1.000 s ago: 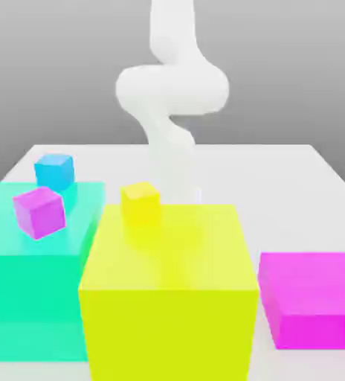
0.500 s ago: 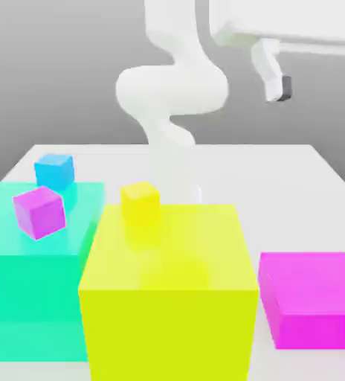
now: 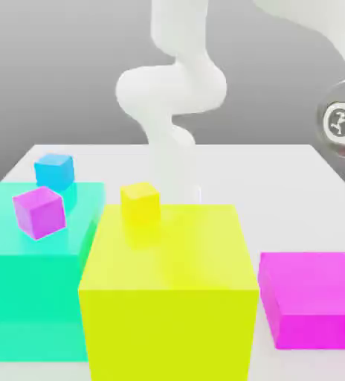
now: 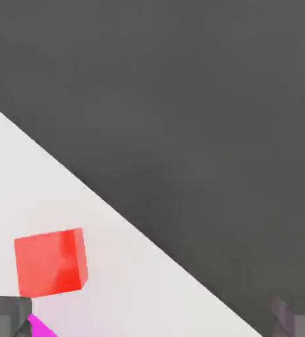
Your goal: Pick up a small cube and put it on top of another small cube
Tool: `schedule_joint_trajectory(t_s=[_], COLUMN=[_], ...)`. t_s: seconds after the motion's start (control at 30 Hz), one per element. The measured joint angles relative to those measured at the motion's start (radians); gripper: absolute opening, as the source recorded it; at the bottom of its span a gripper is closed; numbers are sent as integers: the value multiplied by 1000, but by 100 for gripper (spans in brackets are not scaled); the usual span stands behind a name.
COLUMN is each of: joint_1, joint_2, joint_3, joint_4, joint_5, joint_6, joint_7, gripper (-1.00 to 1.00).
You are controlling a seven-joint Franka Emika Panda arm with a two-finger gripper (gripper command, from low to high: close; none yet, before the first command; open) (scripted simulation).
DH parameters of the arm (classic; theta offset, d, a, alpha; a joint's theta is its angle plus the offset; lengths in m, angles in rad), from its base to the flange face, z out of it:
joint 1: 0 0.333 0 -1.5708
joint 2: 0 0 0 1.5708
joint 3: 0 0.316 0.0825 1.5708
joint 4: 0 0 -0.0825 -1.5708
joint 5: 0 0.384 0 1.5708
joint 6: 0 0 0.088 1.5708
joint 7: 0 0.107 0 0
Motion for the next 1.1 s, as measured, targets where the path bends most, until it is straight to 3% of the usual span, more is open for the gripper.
schedule_joint_trajectory(t_s=[0.2,0.23,0.5,0.67,1.1], joint_1=[69,77,74,23,-182], joint_2=[219,250,233,62,-416], joint_3=[-22,-32,-26,-11,-142], joint_4=[49,57,52,-7,-241], joint_5=[-60,-70,-61,3,135], joint_6=[92,114,100,-6,-235], joint_7=[17,23,17,8,163], gripper=[0,-100,-100,-100,-100])
